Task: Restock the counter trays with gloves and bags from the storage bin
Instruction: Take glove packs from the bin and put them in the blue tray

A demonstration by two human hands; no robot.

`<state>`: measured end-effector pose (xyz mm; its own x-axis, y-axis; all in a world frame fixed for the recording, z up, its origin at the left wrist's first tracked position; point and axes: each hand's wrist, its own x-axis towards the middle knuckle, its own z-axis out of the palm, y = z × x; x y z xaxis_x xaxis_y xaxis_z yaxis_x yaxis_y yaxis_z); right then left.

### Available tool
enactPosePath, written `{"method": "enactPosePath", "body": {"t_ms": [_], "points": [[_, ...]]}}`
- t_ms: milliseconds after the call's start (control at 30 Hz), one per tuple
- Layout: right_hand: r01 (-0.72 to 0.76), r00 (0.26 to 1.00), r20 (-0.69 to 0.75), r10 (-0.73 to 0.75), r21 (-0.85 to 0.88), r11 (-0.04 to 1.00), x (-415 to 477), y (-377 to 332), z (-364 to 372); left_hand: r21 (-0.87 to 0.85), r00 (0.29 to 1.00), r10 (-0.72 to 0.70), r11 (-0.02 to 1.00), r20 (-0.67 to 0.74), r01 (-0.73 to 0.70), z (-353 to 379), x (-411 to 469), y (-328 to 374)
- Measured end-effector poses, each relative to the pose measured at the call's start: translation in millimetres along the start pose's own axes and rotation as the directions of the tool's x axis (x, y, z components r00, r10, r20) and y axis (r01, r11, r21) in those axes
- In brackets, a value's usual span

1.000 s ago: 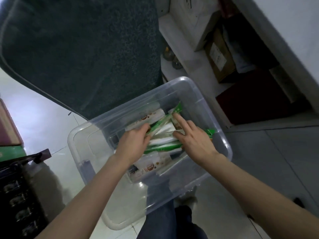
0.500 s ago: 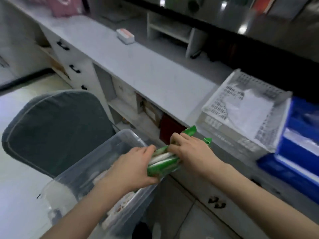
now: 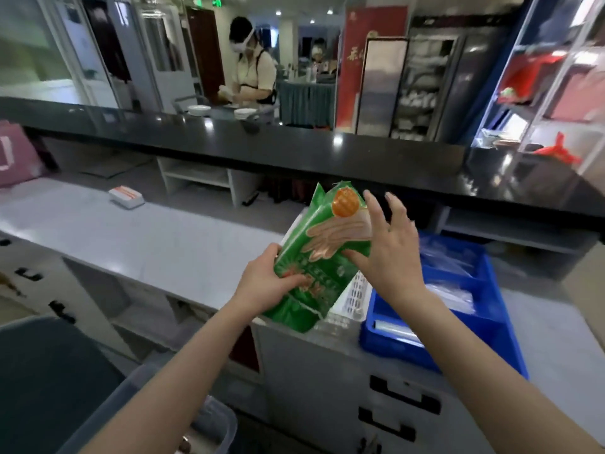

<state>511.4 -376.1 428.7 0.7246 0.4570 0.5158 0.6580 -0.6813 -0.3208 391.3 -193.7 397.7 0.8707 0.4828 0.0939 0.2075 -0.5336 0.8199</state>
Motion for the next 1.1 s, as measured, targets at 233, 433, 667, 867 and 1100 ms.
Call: {"method": "enactPosePath", "body": {"t_ms": [233, 433, 667, 867, 1100], "points": [[-0.59, 0.807, 0.403, 0.431, 0.531, 0.608, 37.5, 55.6, 66.7, -0.305, 0.976, -0.109, 0.938, 0.19, 0.164, 58.6, 98.2, -8.7], [-0.724, 0.673, 0.485, 0.559, 0.587, 0.363, 95.8, 73.2, 120.2, -0.332, 0.942, -0.137, 0.912, 0.307, 0.241, 82.0, 174.2, -35.1], [-0.799, 0.59, 0.567, 0.575, 0.512, 0.316, 120.0, 89.0, 165.5, -0.036, 0.855, -0.285, 0.942, 0.433, 0.333, 90.9, 219.6, -72.7], [-0.824, 0.553, 0.61, 0.567, 0.501, 0.265, 125.3, 112.9, 158.1, 0.163, 0.984, -0.078, 0.985, 0.161, 0.051, 93.0, 235.6, -80.3], [-0.736, 0.676, 0.546, 0.496, 0.465, 0.492, 133.5, 173.1, 81.7, -0.007, 0.967, 0.149, 0.988, 0.205, -0.151, 133.4, 237.6, -35.7]]}}
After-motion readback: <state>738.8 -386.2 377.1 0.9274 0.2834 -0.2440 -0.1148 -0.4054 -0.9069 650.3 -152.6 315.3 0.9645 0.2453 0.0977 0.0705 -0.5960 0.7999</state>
